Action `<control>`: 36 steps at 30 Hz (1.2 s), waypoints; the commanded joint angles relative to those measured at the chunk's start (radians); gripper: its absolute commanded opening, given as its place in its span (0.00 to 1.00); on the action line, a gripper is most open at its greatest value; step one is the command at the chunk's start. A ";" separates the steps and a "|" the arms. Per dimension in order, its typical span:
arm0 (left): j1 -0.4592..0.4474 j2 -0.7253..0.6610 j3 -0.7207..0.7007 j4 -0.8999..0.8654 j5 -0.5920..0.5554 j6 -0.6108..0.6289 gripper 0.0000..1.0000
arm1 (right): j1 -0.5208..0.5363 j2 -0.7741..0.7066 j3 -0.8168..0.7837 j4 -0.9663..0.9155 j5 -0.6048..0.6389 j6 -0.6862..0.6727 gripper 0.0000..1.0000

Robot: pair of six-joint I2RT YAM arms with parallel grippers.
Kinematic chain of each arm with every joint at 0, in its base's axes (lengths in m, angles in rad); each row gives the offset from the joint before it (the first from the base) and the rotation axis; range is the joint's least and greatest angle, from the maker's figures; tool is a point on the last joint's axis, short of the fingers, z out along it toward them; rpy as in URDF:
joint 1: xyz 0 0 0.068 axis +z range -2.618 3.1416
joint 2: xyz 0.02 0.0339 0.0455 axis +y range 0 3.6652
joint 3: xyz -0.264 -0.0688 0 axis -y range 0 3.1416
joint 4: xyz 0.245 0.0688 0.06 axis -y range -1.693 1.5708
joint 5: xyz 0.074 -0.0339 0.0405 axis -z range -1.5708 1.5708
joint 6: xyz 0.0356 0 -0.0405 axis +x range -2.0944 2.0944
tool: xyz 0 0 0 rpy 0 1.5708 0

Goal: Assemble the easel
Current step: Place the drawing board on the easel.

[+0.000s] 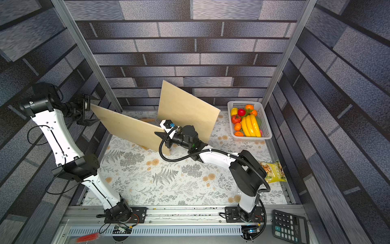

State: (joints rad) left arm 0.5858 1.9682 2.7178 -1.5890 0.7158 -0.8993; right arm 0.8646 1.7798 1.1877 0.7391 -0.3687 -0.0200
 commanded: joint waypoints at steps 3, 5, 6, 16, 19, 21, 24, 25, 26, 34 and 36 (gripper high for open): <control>0.048 -0.001 0.076 -0.216 0.073 0.018 1.00 | -0.025 0.066 0.030 -0.033 -0.034 0.086 0.00; 0.047 -0.006 0.068 -0.220 0.086 0.056 1.00 | -0.027 0.073 0.037 -0.037 0.004 0.062 0.00; 0.048 -0.010 0.057 -0.220 0.095 0.069 1.00 | -0.029 0.076 0.045 -0.054 0.017 0.046 0.00; 0.007 -0.001 0.033 -0.213 0.117 0.147 1.00 | -0.024 0.073 0.047 -0.074 0.195 -0.039 0.00; -0.017 0.000 0.026 -0.221 0.111 0.173 1.00 | -0.026 0.079 0.044 -0.069 0.208 -0.029 0.00; -0.042 -0.016 -0.005 -0.221 0.096 0.196 1.00 | -0.027 0.085 0.037 -0.058 0.212 -0.019 0.00; -0.078 -0.064 -0.096 -0.212 0.067 0.241 1.00 | -0.027 0.104 0.045 -0.076 0.227 -0.001 0.00; -0.088 -0.088 -0.144 -0.200 0.055 0.250 1.00 | -0.028 0.111 0.047 -0.076 0.236 0.013 0.00; -0.092 -0.121 -0.206 -0.176 0.053 0.253 1.00 | -0.029 0.117 0.049 -0.078 0.235 0.024 0.00; -0.010 -0.431 -0.861 0.206 0.147 0.085 1.00 | -0.050 0.157 0.055 -0.025 0.109 0.137 0.00; -0.001 -0.462 -0.918 0.216 0.141 0.091 1.00 | -0.053 0.155 0.049 -0.029 0.087 0.142 0.00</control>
State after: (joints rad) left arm 0.5732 1.5524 1.8599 -1.4670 0.8238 -0.7712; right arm 0.8211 1.8790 1.2636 0.8135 -0.2272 0.1078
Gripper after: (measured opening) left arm 0.997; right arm 0.108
